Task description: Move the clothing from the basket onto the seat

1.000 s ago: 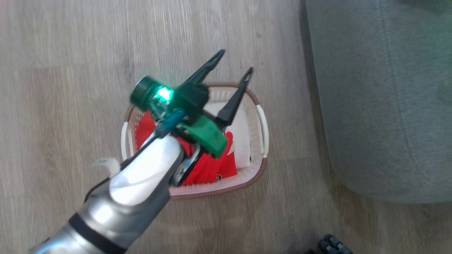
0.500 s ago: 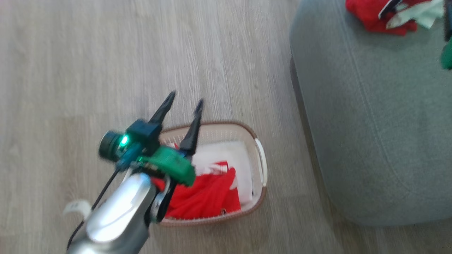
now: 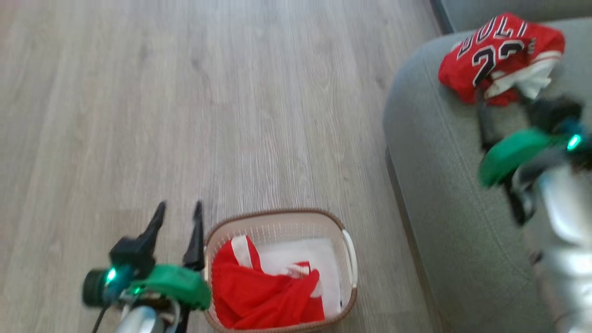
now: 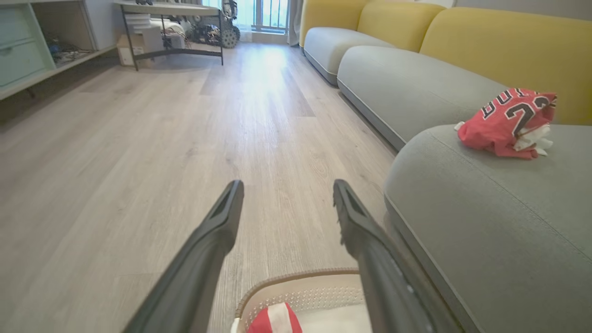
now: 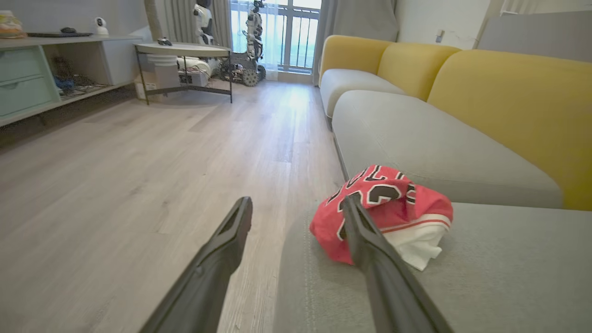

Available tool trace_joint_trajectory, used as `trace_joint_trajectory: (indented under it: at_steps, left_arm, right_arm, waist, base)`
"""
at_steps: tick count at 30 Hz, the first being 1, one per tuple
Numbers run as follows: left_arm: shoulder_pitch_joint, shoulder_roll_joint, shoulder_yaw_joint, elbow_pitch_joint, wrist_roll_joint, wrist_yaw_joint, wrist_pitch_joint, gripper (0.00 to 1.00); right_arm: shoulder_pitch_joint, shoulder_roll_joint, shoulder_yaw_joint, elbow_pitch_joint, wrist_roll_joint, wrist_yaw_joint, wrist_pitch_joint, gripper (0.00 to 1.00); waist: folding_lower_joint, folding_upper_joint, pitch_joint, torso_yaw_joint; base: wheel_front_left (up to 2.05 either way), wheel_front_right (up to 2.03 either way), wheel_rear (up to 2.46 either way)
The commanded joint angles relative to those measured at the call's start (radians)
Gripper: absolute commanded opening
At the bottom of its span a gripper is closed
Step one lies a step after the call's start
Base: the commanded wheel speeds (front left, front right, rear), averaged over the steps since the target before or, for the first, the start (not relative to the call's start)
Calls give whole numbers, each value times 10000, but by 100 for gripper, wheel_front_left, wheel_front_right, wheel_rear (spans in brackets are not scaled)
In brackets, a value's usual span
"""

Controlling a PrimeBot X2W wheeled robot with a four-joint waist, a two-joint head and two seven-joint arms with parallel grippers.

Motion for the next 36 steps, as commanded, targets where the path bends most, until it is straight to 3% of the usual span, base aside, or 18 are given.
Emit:
trace_joint_trajectory:
  at_steps: [1,8,15,21,36]
  left_arm:
    - [-179,225,577,-398,94,82,-121,100]
    - [930,-43,1387,-771,514,143,-121,100]
    - [1658,-367,1887,-796,860,-148,-121,100]
    - [1994,-566,2327,-809,1144,-358,-122,100]
    - [2159,-1053,3009,-556,1572,-955,-122,100]
  right_arm:
    - [127,241,-33,-577,-128,-4,-128,100]
    - [2473,1505,-1376,-3083,-1469,-4,-135,100]
    - [4334,1861,-1705,-4851,-1398,-4,-136,100]
    - [5322,1867,-1258,-5388,-546,-4,-136,100]
    - [5714,1870,-971,-5523,-140,-4,-137,100]
  waist:
    - [1,-1,-321,75]
    - [1,-1,-575,366]
    - [1,-1,-781,683]
    - [1,-1,-902,761]
    - [1,-1,-920,736]
  base:
    - [0,0,0]
    - [0,0,0]
    - [0,0,0]
    - [0,0,0]
    - [0,0,0]
